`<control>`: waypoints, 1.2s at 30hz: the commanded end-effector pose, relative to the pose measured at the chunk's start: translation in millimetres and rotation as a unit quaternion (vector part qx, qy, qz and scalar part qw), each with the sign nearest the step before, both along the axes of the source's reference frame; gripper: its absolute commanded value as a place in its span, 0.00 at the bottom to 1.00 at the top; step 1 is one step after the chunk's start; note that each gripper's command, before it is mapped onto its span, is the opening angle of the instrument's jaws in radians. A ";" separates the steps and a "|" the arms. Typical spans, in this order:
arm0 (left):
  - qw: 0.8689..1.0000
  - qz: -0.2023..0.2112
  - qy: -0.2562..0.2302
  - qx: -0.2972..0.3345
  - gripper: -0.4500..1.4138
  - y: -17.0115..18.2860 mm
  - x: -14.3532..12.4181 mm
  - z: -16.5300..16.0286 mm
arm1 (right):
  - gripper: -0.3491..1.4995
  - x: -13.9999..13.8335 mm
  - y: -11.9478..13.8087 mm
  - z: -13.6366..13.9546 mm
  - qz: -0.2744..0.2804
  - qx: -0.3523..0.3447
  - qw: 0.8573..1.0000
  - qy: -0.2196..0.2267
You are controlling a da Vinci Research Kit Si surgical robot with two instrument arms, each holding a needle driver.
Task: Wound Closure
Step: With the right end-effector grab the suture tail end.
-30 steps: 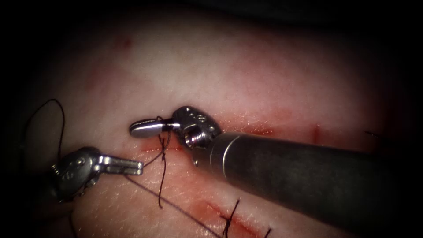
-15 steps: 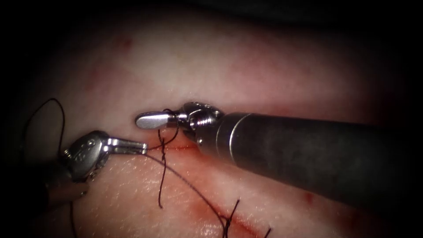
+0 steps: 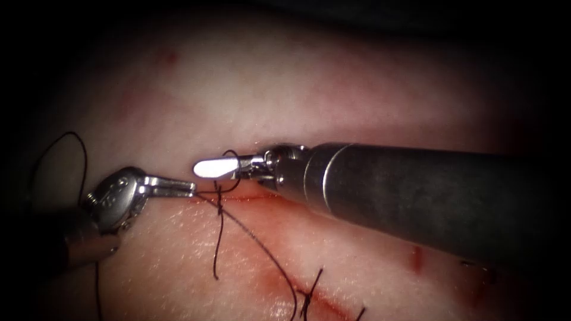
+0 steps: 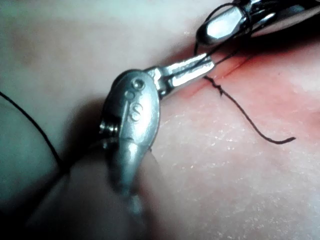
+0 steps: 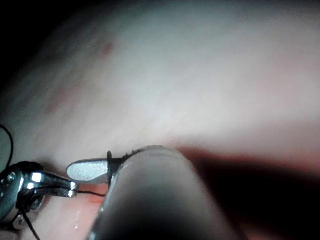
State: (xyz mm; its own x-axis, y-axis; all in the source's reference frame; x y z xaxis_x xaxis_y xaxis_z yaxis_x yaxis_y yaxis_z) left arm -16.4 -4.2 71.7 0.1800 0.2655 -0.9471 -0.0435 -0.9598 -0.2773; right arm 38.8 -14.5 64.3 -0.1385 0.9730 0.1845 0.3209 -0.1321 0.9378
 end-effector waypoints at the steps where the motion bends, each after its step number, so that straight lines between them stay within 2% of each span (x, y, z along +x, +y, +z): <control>1: 1.000 0.000 0.000 -0.001 0.00 0.4 -0.7 0.8 | 0.00 1.2 0.0 0.2 -0.005 -0.001 1.000 0.002; 11: 1.000 -0.002 0.000 0.000 0.00 1.0 -1.0 1.4 | 0.00 1.3 -1.2 -0.6 -0.061 -0.031 0.998 0.004; 16: 1.000 0.001 -0.003 0.003 0.00 1.5 -0.9 1.0 | 0.00 0.8 -2.0 0.1 -0.111 -0.081 0.990 0.002; 18: 1.000 0.002 -0.006 0.003 0.00 1.6 -1.0 0.8 | 0.00 0.8 -2.2 0.2 -0.116 -0.090 0.989 0.002; 20: 1.000 0.003 -0.008 0.005 0.00 1.7 -1.1 0.3 | 0.00 0.9 -3.0 0.8 -0.126 -0.149 0.981 0.002; 21: 1.000 0.003 -0.008 0.005 0.00 1.7 -1.1 0.3 | 0.00 0.9 -3.0 0.8 -0.126 -0.149 0.981 0.002; 24: 1.000 0.008 -0.006 0.008 0.00 1.7 -1.5 -0.4 | 0.00 1.2 -4.6 1.3 -0.181 -0.238 0.954 0.016; 25: 1.000 0.008 -0.006 0.008 0.00 1.7 -1.5 -0.4 | 0.00 1.2 -4.6 1.3 -0.181 -0.238 0.954 0.016; 26: 1.000 0.011 -0.007 0.008 0.00 1.6 -1.5 -0.8 | 0.07 1.4 -5.1 1.6 -0.201 -0.284 0.937 0.027; 27: 1.000 0.011 -0.007 0.008 0.00 1.6 -1.5 -0.8 | 0.07 1.4 -5.1 1.6 -0.201 -0.284 0.937 0.027; 28: 1.000 0.011 -0.007 0.009 0.00 1.5 -1.5 -1.0 | 0.26 1.5 -5.3 1.6 -0.203 -0.317 0.926 0.035; 29: 1.000 0.011 -0.007 0.009 0.00 1.4 -1.6 -1.1 | 0.38 1.5 -5.4 1.6 -0.205 -0.328 0.921 0.038; 30: 1.000 0.011 -0.007 0.009 0.00 1.4 -1.6 -1.1 | 0.43 1.6 -5.5 1.5 -0.207 -0.338 0.917 0.041; 31: 1.000 0.011 -0.007 0.009 0.00 1.4 -1.6 -1.1 | 0.43 1.6 -5.5 1.5 -0.207 -0.338 0.917 0.041; 32: 1.000 0.011 -0.007 0.009 0.00 1.4 -1.6 -1.1 | 0.58 1.7 -5.6 1.3 -0.206 -0.357 0.910 0.047; 36: 1.000 0.011 -0.008 0.008 0.00 1.5 -1.5 -1.0 | 0.69 2.1 -6.0 0.5 -0.202 -0.384 0.899 0.056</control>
State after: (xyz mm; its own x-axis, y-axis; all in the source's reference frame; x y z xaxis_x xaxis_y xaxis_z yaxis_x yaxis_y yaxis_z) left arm -17.4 -3.0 70.0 0.1868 0.2873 -0.9395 -0.0187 -0.9551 -0.2958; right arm 40.0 -20.4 64.5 0.2309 0.7837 -0.5767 0.4908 0.4179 0.7645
